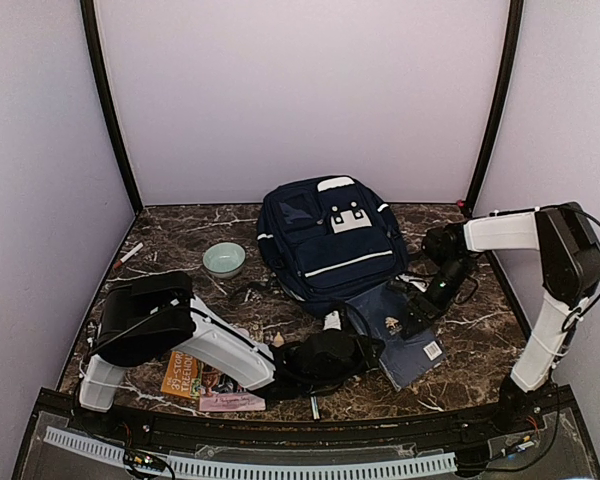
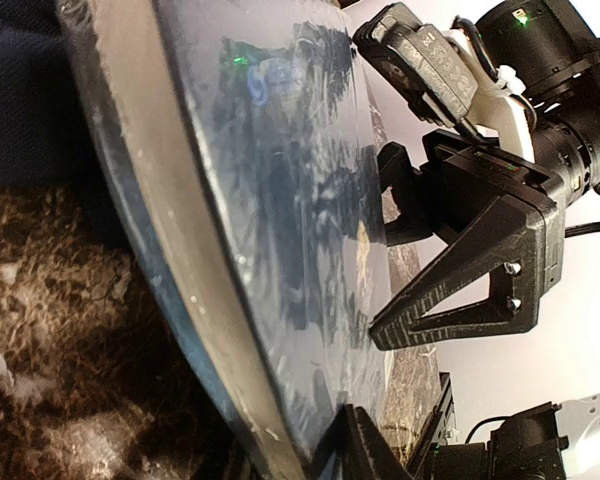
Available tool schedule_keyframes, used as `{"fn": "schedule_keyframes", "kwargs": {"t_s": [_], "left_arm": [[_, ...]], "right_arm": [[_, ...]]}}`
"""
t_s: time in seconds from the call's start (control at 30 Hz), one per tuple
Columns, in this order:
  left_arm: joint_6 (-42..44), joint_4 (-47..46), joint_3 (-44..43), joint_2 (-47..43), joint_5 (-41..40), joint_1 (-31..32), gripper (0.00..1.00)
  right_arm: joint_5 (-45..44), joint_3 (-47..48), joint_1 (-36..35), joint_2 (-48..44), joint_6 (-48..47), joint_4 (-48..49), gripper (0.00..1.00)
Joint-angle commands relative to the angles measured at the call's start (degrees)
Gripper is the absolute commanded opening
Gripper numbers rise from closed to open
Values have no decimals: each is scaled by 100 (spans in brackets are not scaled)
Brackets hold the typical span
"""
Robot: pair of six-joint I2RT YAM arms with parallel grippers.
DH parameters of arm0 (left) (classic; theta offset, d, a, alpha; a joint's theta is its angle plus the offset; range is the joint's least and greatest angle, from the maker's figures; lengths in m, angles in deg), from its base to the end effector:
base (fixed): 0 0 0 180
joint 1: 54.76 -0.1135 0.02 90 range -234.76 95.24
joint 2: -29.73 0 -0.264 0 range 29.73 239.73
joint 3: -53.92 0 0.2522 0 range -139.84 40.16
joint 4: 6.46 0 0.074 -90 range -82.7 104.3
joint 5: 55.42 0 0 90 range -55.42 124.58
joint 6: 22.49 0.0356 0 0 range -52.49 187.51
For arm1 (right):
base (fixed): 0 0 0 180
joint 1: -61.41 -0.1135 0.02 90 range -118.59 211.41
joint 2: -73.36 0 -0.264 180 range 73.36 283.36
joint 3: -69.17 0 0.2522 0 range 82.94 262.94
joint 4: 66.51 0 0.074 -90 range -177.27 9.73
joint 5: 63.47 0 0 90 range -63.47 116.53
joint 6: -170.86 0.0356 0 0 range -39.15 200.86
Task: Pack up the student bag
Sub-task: Grab the book at the center of the board.
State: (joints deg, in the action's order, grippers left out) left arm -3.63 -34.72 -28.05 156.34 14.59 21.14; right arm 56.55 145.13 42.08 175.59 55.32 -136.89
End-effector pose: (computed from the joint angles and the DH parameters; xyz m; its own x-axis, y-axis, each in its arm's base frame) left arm 0.1239 -0.4432 0.1179 -0.8091 -0.4293 -0.4014 0.2038 0.4357 -0.8767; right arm 0.2677 0.1128 0.1558 -0.7457 -0.6572 -0.1098 -0.6134 0.6128 0.4983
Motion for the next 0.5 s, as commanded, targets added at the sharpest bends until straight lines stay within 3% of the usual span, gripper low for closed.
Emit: {"fn": "schedule_keyframes", "kwargs": {"t_s": [0.0,0.2,0.47], "left_arm": [[670,-1453,-217,-101,232,-97,34],[581,-1485,-439,37,541,-199,32],[701,-1757,-300,-257,812,-226,5]], "right_arm": [[329,-146,-134,-94,-117,55,80],[422,-146,-93,-157,-124,53,80],[746,151,291,-417,-327,-393,80]]}}
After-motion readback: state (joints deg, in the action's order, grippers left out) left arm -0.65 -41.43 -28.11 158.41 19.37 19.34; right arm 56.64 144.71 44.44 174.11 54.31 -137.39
